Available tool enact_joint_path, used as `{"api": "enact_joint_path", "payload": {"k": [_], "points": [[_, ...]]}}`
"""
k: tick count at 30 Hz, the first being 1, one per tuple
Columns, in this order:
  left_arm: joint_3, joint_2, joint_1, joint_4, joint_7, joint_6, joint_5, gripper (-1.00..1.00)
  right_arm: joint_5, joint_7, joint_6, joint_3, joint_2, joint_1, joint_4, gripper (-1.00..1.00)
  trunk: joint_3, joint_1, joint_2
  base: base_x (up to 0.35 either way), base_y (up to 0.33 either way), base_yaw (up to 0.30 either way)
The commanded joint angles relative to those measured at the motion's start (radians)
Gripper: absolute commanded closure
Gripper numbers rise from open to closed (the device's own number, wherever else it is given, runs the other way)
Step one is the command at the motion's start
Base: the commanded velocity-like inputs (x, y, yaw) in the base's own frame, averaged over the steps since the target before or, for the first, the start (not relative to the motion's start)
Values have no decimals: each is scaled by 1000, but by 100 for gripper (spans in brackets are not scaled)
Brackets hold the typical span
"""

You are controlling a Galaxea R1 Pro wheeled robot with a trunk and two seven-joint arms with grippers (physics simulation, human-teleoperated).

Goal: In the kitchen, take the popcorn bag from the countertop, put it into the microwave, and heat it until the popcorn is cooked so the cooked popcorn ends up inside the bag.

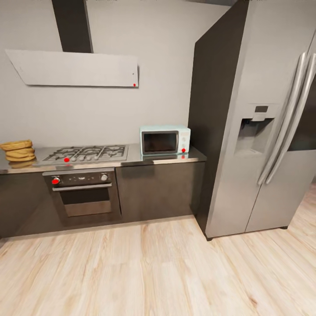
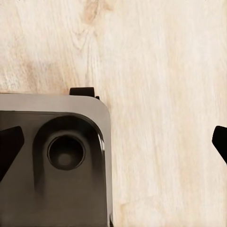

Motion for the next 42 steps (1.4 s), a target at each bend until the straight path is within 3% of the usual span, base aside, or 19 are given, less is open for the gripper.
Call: {"api": "enact_joint_path", "payload": {"k": [1,9,13,16,20,31,42], "points": [[1,-1,0,-1,0,1,1,-100,1,-2,-2,0,0,0,0,-100,2,-4,7,0,0,0],[9,-2,0,-2,2,-2,3,-100,-1,-1,-4,0,0,0,0,-100,27,-35,63,0,0,0],[65,-2,0,-2,2,0,4,-100,-1,-1,-5,0,0,0,0,-100,40,-50,91,0,0,0],[84,-1,0,-2,1,1,5,-100,-1,-1,-5,0,0,0,0,-100,49,-62,112,80,-65,0],[90,-2,0,-2,1,1,5,-100,-1,-1,-5,0,0,0,0,-100,52,-65,119,203,-179,0],[91,3,0,-2,2,1,5,-100,-1,-1,-5,0,0,0,0,-100,87,-108,196,246,-185,0],[91,4,0,-2,2,2,5,-100,-1,-1,-5,0,0,0,0,-100,121,-150,273,334,-13,0]]}}
